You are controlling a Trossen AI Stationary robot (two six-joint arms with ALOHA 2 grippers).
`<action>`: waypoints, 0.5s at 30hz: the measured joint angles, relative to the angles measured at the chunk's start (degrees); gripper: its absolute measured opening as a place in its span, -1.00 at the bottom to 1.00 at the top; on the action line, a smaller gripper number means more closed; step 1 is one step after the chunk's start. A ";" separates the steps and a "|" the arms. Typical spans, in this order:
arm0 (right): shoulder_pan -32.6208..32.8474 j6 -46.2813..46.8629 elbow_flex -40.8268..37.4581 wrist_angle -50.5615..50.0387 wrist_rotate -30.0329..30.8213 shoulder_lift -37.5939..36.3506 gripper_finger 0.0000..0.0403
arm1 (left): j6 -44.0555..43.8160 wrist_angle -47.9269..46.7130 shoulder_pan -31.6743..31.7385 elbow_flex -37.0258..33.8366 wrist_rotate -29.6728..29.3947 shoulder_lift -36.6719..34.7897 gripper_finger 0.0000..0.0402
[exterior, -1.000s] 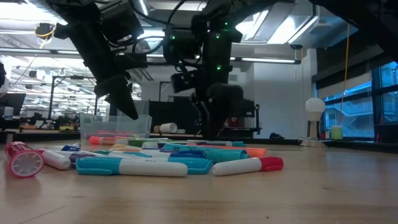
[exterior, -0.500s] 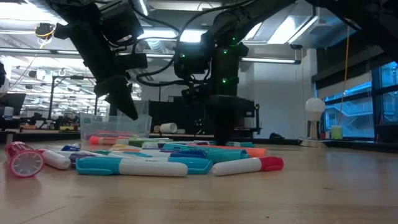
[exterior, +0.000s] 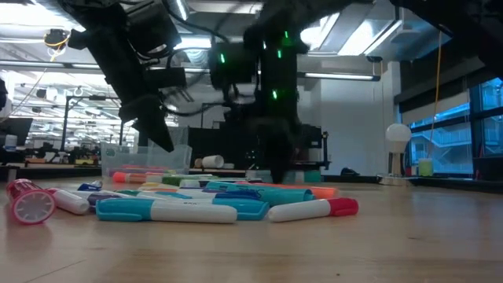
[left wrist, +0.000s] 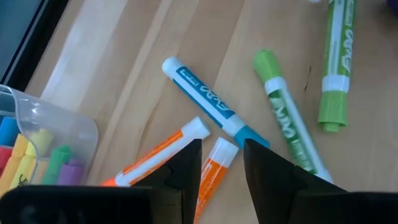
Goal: Pick & Place Markers
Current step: Put the middle center pitch blue pen into the white bin
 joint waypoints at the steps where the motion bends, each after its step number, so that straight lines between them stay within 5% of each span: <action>1: 0.74 1.04 1.68 -1.79 1.22 -0.18 -0.69 | -0.10 -0.13 -0.02 0.00 -0.02 0.00 -0.43; 15: 12.35 19.06 21.34 -27.09 8.57 -0.33 -0.69 | -1.69 -0.26 -0.02 0.00 -0.02 0.00 -0.43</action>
